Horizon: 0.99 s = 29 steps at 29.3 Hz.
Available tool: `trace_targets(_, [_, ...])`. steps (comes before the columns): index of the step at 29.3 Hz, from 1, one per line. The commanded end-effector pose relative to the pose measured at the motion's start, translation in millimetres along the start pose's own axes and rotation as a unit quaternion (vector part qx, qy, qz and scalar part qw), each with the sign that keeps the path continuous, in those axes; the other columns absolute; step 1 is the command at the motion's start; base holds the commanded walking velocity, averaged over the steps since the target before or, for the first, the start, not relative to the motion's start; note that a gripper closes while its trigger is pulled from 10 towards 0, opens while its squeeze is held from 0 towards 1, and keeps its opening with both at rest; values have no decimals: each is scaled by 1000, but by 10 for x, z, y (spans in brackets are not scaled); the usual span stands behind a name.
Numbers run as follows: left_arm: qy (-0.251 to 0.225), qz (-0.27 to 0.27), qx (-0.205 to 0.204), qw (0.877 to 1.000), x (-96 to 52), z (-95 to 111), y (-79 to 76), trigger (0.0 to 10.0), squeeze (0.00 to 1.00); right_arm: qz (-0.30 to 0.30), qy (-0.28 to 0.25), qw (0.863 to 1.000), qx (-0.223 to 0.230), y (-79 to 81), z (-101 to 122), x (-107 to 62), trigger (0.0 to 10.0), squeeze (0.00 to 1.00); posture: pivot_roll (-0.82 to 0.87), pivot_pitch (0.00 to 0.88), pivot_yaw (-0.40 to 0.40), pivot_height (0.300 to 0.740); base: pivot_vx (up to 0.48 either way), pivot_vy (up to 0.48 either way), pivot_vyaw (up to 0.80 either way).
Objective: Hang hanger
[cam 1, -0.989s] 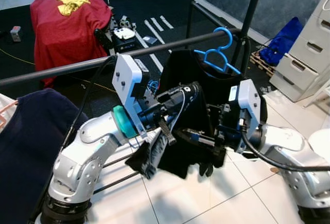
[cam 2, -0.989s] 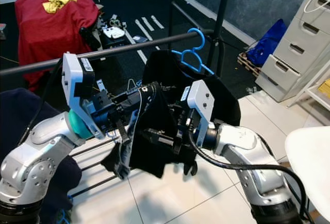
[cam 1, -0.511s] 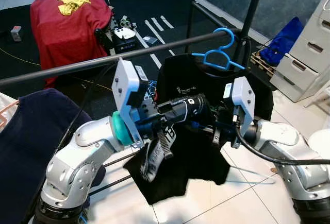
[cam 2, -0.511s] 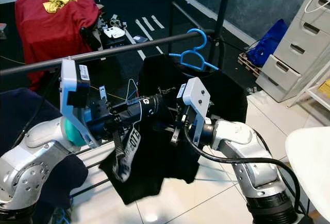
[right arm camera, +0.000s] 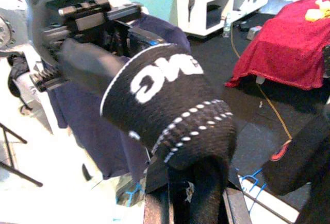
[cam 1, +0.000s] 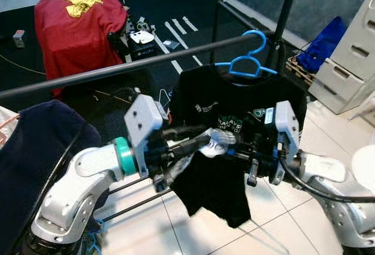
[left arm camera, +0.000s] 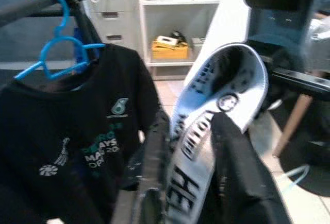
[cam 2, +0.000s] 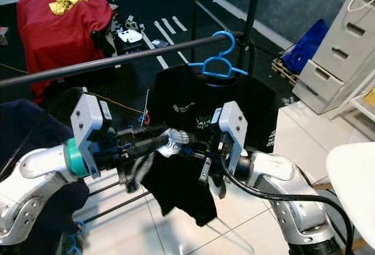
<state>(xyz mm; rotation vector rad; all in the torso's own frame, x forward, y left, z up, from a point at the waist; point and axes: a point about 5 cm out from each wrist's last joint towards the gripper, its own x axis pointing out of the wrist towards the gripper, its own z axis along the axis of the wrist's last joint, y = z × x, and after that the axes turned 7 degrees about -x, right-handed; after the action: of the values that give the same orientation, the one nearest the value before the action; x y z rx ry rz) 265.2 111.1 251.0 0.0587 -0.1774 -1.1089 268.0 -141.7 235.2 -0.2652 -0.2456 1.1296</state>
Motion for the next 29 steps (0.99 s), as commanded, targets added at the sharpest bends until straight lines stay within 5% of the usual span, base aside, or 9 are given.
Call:
trace_targets(1, [14, -10, -20, 1000, -155, 28, 34, 10000, 773, -5, 6, 1000, -6, 24, -31, -26, 0, 0, -188, 154, 119, 740, 0, 0, 0])
trace_targets(2, [14, -10, -20, 1000, -155, 28, 34, 10000, 773, -5, 6, 1000, -6, 24, -31, -26, 0, 0, -188, 154, 119, 740, 0, 0, 0])
trace_targets(3, [25, -23, -26, 999, -247, 46, 46, 10000, 0, -7, 7, 1000, -6, 24, -34, -24, 0, 0, -185, 155, 120, 740, 0, 0, 0])
trace_targets(11, [97, -17, 5, 995, -430, -140, 100, 10000, 0, -36, -8, 999, -17, -22, 16, -10, 0, 0, -180, 158, 125, 740, 0, 0, 0])
trace_targets(15, [108, 83, 27, 990, -332, -397, 220, 10000, 0, -125, -45, 990, -43, -212, 165, 29, 0, 0, -184, 159, 124, 740, 0, 0, 0])
trace_targets(19, [105, 105, 7, 989, -133, -563, 72, 10000, 0, -248, -50, 967, -26, -429, 133, 118, 0, 0, -195, 161, 121, 740, 0, 0, 0])
trace_targets(23, [109, 112, 6, 988, -90, -609, 44, 10000, 0, -260, -52, 964, -23, -434, 105, 153, 0, 0, -186, 159, 119, 740, 0, 0, 0])
trace_targets(25, [121, 173, 13, 977, -62, -697, 140, 10000, 0, -256, -74, 964, -17, -430, 143, 183, 0, 0, -188, 157, 120, 740, 0, 0, 0])
trace_targets(29, [127, 286, 51, 948, -127, -759, 397, 10000, 0, -140, -89, 986, -22, -250, 258, 205, 0, 0, -193, 157, 117, 740, 0, 0, 0])
